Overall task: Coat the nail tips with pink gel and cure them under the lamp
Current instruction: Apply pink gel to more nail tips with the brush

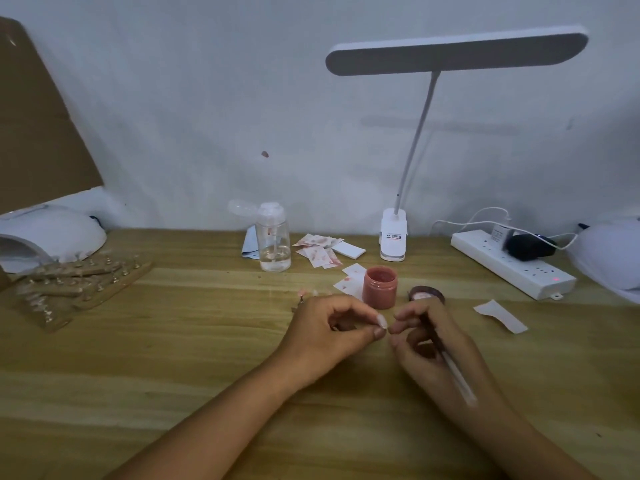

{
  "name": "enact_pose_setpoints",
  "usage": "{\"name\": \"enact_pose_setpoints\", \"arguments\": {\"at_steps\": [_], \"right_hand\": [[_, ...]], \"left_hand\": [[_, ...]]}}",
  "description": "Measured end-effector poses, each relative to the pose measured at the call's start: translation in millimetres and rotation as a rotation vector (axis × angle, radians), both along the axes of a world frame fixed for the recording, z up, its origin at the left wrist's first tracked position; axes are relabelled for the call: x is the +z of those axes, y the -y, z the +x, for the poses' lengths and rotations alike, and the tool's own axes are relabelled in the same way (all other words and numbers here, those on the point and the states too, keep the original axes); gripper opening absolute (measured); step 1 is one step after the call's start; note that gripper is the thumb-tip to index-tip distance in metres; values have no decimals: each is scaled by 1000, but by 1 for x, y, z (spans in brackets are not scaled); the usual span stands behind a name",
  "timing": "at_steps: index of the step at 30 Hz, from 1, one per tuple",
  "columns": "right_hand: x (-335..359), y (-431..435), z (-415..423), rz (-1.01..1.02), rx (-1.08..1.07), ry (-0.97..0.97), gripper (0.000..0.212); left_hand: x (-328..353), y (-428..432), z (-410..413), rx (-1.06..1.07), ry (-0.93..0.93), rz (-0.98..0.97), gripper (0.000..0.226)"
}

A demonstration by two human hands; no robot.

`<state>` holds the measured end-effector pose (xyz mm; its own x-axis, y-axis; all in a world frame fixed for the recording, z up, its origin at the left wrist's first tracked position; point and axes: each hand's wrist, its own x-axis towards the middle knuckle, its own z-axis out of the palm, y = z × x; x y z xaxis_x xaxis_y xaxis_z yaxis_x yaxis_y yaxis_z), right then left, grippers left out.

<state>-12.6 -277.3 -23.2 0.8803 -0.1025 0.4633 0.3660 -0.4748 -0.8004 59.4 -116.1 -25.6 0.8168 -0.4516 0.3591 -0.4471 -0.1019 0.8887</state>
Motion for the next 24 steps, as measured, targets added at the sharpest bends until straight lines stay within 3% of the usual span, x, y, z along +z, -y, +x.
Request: {"name": "enact_pose_setpoints", "arguments": {"at_steps": [6, 12, 20, 23, 24], "right_hand": [[-6, -2, 5, -97, -92, 185, 52], [-8, -1, 6, -117, -102, 278, 57], [-6, 3, 6, -182, -39, 325, 50], [-11, 16, 24, -163, -38, 181, 26], [-13, 18, 27, -144, -71, 153, 33]], "left_hand": [[8, 2, -10, -61, -236, -120, 23], [14, 2, -15, -92, -413, -133, 21], [15, 4, -15, -61, -415, -143, 17], [17, 1, -11, -87, -459, -121, 20], [18, 0, -9, -105, -476, -116, 20]]}}
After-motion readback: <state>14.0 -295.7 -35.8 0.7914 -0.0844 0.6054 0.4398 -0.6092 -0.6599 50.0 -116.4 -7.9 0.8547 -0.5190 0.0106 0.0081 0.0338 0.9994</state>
